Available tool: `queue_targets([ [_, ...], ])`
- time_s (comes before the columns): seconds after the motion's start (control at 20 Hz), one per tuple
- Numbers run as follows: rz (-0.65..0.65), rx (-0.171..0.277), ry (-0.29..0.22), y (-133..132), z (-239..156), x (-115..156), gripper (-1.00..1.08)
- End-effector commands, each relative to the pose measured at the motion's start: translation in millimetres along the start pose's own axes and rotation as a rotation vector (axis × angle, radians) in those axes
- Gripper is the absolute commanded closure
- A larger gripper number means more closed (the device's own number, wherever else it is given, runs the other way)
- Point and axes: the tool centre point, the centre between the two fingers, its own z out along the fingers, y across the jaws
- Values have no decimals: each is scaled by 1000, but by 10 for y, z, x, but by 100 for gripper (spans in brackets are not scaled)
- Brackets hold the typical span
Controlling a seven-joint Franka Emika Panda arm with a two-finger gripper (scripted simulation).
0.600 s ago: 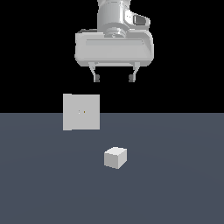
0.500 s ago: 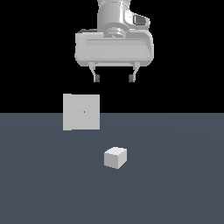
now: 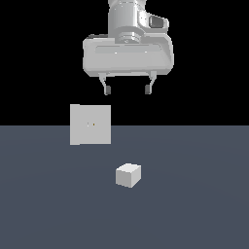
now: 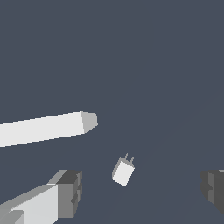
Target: Plug the charger into the wall socket.
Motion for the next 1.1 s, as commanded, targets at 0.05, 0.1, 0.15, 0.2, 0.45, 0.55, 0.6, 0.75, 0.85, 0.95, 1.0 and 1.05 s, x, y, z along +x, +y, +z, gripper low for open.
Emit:
queue_targets([
  [0.05,36,-4,17,13,79,-68,-92],
  [0.1,48,-6,23,17,107,-91,-92],
  [0.15,62,-7,29,21,137,-116,-92],
  [0.2,76,-9,36,25,169,-142,-92],
  [0.45,160,-19,77,41,359,-289,-92],
  [0.55,197,-24,94,44,445,-351,-92],
  [0.6,215,-26,103,45,488,-381,-92],
  [0.75,266,-32,128,46,611,-462,-92],
  [0.85,299,-37,143,45,689,-511,-92],
  [0.95,329,-41,158,43,765,-556,-92],
  [1.0,344,-43,165,42,802,-576,-92],
  [1.05,358,-45,171,40,837,-596,-92],
])
